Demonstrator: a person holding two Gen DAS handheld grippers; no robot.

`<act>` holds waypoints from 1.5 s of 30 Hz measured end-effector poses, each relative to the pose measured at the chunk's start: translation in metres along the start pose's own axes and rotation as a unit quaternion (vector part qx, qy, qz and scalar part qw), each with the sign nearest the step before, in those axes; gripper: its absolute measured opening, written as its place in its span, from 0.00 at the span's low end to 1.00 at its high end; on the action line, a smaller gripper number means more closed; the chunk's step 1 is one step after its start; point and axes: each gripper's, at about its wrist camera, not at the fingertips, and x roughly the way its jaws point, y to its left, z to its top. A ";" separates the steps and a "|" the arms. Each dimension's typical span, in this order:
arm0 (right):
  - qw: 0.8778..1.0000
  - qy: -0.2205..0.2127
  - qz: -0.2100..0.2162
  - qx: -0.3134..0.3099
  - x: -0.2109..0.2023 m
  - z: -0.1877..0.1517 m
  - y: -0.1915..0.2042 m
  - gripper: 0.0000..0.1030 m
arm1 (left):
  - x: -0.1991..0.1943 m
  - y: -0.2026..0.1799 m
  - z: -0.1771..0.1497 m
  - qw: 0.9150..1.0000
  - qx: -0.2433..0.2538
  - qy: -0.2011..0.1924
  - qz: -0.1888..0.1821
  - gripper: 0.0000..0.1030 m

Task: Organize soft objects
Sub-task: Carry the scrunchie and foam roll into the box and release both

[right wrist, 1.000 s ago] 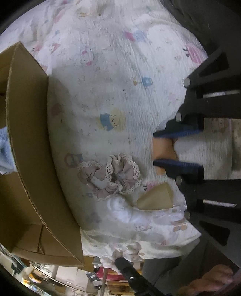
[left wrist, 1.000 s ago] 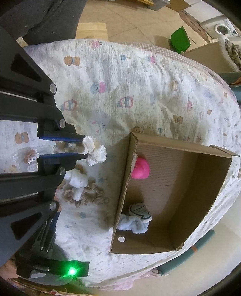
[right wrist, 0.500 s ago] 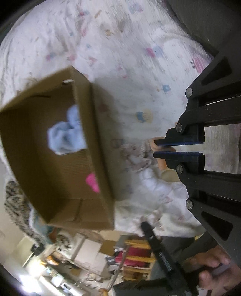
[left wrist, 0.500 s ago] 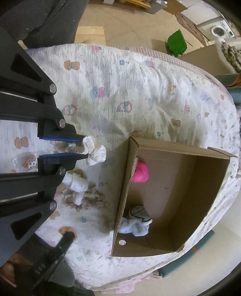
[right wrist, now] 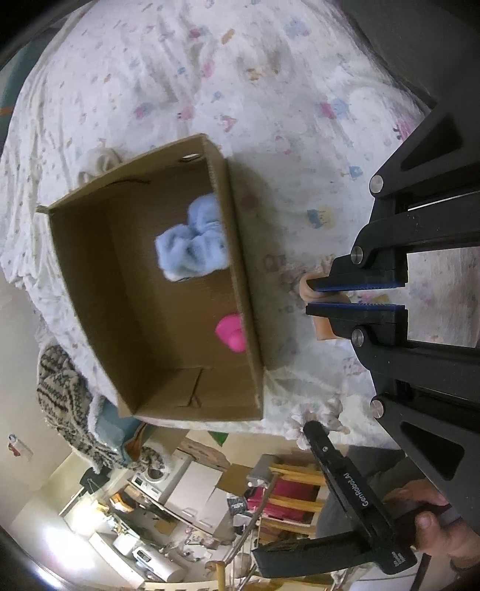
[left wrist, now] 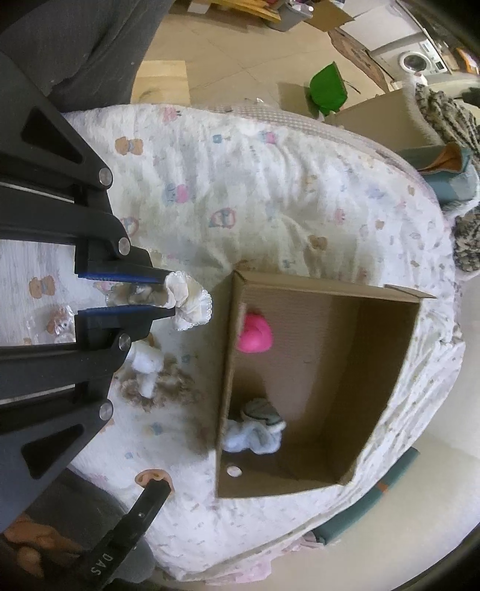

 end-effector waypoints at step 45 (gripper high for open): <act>1.000 -0.020 -0.005 0.000 0.059 0.087 -0.018 0.07 | 0.056 -0.050 0.088 0.994 0.092 -0.045 0.024 0.10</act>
